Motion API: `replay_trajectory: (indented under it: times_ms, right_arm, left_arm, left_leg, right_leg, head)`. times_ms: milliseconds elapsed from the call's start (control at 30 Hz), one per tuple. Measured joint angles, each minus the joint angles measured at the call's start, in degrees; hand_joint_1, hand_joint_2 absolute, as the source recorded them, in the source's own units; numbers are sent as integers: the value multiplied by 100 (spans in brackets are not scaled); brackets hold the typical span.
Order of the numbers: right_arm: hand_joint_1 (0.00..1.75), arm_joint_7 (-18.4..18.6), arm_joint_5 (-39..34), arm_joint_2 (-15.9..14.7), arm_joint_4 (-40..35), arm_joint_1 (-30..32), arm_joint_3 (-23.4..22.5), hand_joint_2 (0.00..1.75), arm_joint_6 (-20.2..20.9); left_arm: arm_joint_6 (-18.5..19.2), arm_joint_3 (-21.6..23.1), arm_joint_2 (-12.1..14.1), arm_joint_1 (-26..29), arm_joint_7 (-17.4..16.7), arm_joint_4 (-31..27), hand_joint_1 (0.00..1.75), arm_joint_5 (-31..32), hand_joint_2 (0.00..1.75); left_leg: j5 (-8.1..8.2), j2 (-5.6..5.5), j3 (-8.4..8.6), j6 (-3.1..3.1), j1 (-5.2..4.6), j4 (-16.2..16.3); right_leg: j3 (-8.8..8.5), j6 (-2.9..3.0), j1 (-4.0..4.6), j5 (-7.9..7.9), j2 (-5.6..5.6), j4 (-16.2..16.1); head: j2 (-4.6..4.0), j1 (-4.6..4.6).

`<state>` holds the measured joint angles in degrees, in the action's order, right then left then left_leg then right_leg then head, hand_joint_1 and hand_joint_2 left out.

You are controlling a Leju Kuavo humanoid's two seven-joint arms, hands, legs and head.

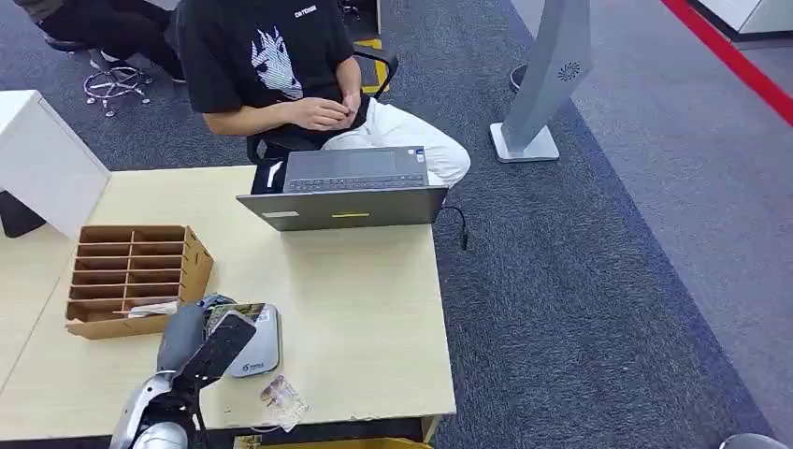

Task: Pass the card to the sensor for recognition and then transmit it.

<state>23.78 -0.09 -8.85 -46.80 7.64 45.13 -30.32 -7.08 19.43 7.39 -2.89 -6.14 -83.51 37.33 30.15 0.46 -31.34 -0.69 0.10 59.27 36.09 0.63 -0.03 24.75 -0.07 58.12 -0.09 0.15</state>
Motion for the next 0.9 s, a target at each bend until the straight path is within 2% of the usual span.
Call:
replay_trajectory:
  times_ms: [433, 900]
  right_arm:
    - [0, -6, -28, -2, -13, -7, -2, 175, 33]
    - [0, -50, -92, -2, -13, -23, -2, 175, 37]
  left_arm:
    - [131, 0, 0, 207, -188, 319, 175, 26, 175]
    - [39, -20, 17, 265, -229, 485, 175, -59, 175]
  left_leg:
    - [0, 0, 0, 0, 0, 0]
    - [0, -4, 0, 0, 0, 0]
  right_leg:
    - [1, 0, 0, 0, 0, 0]
    - [-2, 0, -1, 0, -4, 1]
  head:
    - [2, 0]
    - [2, 0]
